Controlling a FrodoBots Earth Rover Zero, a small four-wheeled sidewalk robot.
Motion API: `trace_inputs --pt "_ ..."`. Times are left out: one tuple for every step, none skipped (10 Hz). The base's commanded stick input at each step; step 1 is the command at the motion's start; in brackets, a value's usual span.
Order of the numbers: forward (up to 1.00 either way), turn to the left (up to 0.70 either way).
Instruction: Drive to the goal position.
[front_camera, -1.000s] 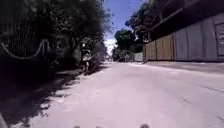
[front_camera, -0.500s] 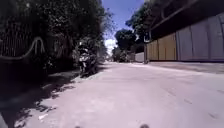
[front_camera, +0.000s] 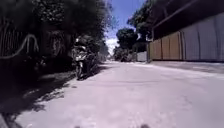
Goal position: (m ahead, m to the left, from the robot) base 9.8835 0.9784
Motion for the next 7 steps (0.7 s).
trace_inputs --pt "1.00 0.00" --pt "1.00 0.00" --pt "1.00 0.00" --pt "1.00 0.00" --pt "1.00 0.00" --pt "1.00 0.00" --pt "1.00 0.00"
